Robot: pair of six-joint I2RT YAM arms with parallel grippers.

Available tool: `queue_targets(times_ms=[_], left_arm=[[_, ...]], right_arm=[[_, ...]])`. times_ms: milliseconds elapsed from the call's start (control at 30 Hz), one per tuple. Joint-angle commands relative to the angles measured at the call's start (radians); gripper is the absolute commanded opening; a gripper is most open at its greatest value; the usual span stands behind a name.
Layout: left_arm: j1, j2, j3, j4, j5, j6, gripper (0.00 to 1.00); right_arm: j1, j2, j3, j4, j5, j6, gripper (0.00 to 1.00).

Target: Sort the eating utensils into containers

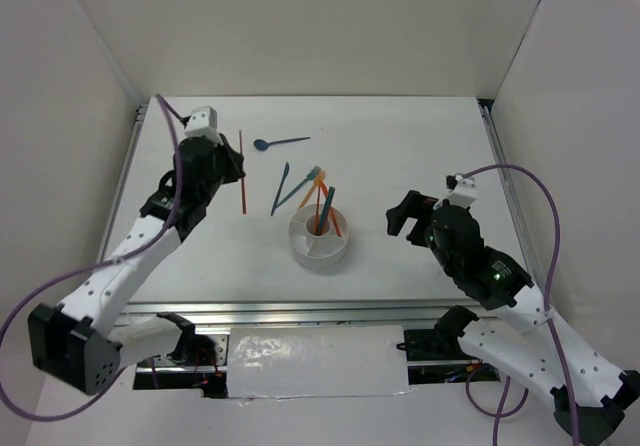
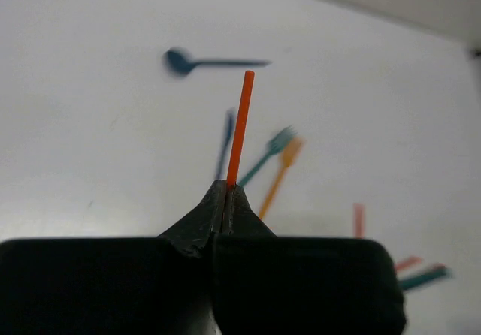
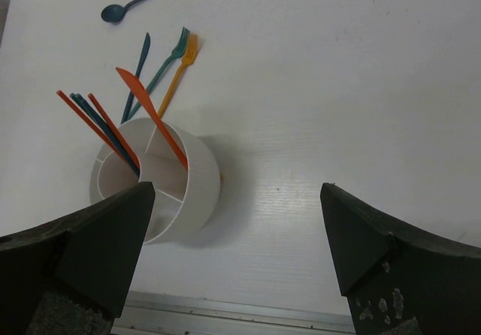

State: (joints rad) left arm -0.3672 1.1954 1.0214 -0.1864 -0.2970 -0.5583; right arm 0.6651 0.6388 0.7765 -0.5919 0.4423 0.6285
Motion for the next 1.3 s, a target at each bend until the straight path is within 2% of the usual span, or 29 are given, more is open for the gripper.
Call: queue_targets(times_ms=[0,100,233,367,500,700,900,1267], left_arm=[[-0.021,-0.098,-0.049,0.303,0.311,0.126,0.0],[-0.056,-0.093,-0.06,0.404,0.46,0.133,0.0],[-0.122,-0.051,-0.079,0.545,0.59,0.137,0.0],[-0.151,-0.007,-0.11,0.724,0.663,0.12,0.0],[-0.165,0.044,-0.132,0.819,0.736,0.138,0.0],[-0.176,0.141,-0.207,1.111,0.808,0.031,0.0],[-0.196,0.222,-0.221,1.202,0.828,0.005,0.0],[-0.203,0.274,-0.261,1.203,0.855,0.052,0.0]], right_arm=[[0.011,-0.039,0.012,-0.011,0.062,0.008,1.0],[0.011,-0.048,0.009,-0.017,0.064,0.017,1.0],[0.011,-0.05,0.017,-0.022,0.064,0.014,1.0],[0.011,-0.044,0.032,-0.032,0.07,0.01,1.0],[0.01,-0.05,0.029,-0.034,0.078,0.01,1.0],[0.01,-0.041,0.03,-0.039,0.078,0.01,1.0],[0.011,-0.048,0.032,-0.046,0.096,-0.001,1.0],[0.013,-0.051,0.024,-0.051,0.096,0.005,1.0]])
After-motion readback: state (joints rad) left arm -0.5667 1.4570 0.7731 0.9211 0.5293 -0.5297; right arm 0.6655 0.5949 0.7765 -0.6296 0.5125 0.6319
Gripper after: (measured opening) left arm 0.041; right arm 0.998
